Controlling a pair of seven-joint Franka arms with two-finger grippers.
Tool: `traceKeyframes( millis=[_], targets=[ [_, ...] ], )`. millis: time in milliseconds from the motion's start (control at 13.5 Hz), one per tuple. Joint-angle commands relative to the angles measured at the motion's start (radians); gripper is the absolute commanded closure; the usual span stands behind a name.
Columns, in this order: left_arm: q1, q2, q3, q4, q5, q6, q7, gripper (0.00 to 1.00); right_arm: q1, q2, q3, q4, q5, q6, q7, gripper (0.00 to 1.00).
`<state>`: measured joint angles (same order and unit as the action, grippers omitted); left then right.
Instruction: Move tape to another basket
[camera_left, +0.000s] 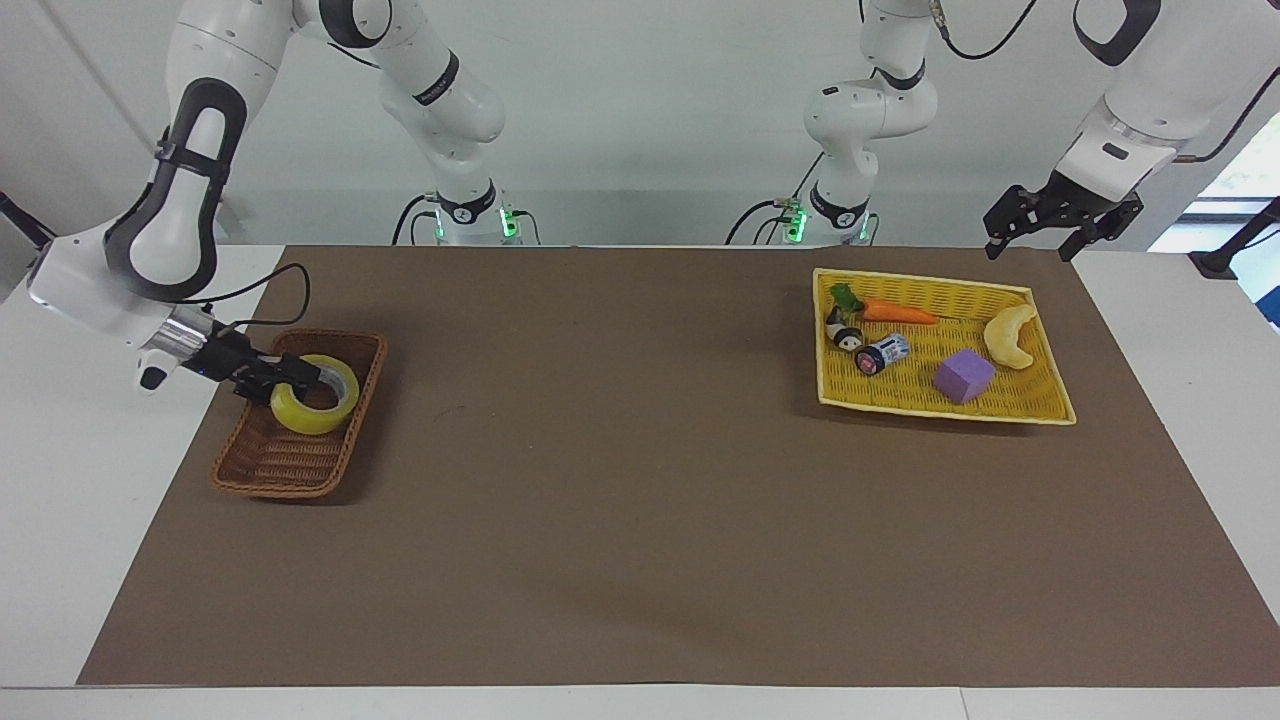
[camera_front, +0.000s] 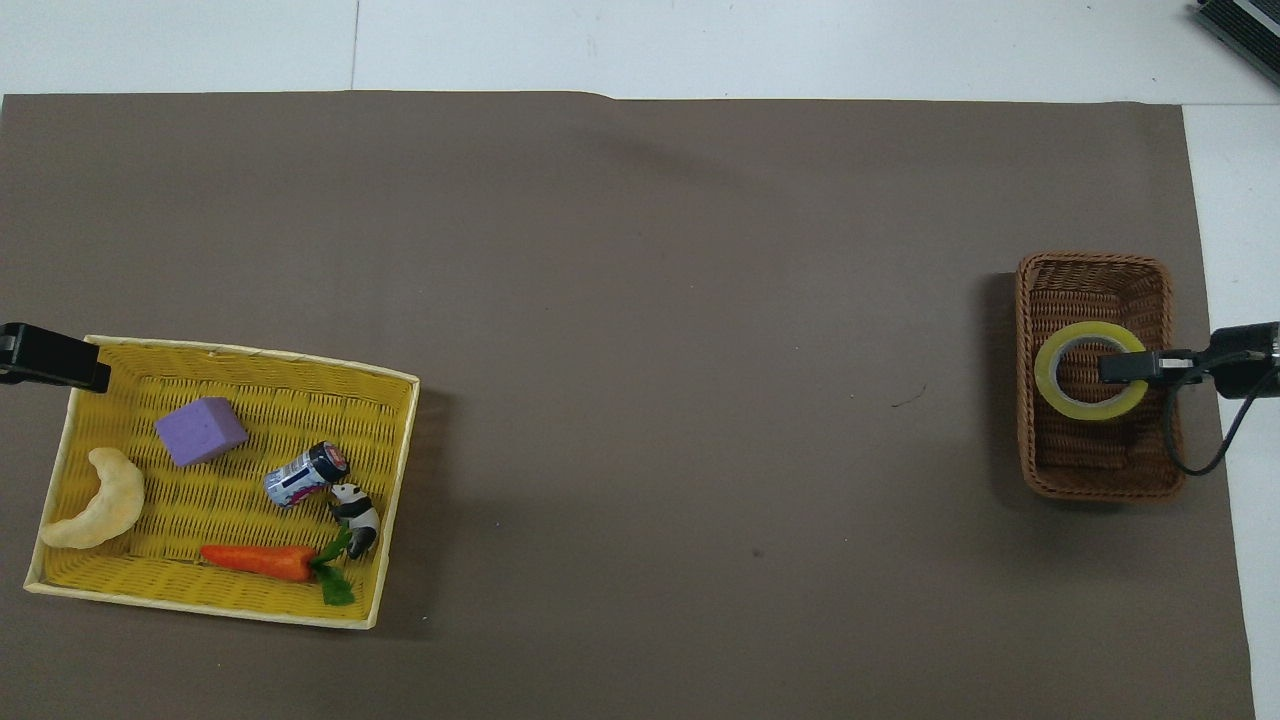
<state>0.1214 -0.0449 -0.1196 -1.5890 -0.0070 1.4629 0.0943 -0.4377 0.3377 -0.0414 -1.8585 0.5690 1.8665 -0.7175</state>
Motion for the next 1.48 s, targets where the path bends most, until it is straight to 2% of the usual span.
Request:
traceKeyframes(
  millis=[0,74,148,593,667,815,1407],
  targets=[
    [0.015,-0.012,-0.011,-0.003,0.015,-0.007,0.007,0.00,-0.012,-0.014,0.012,-0.022,-0.008,0.028,-0.040,1.00],
    [0.015,-0.012,-0.012,-0.003,0.015,-0.006,0.007,0.00,-0.012,-0.016,0.012,-0.028,-0.008,0.039,-0.048,1.00],
    [0.015,-0.012,-0.011,-0.003,0.015,-0.006,0.007,0.00,-0.010,-0.016,0.012,-0.031,-0.009,0.042,-0.062,0.92],
    [0.015,-0.012,-0.011,-0.002,0.015,-0.004,0.007,0.00,-0.006,-0.016,0.011,-0.033,-0.015,0.056,-0.066,0.20],
    [0.017,-0.012,-0.011,-0.002,0.015,-0.006,0.007,0.00,-0.006,-0.016,0.011,-0.033,-0.015,0.056,-0.066,0.16],
    [0.017,-0.012,-0.011,-0.002,0.015,-0.004,0.007,0.00,-0.006,-0.016,0.011,-0.033,-0.015,0.056,-0.066,0.00],
    [0.017,-0.012,-0.011,-0.002,0.015,-0.004,0.007,0.00,-0.010,0.004,0.012,0.033,-0.017,0.056,-0.121,0.00]
  ],
)
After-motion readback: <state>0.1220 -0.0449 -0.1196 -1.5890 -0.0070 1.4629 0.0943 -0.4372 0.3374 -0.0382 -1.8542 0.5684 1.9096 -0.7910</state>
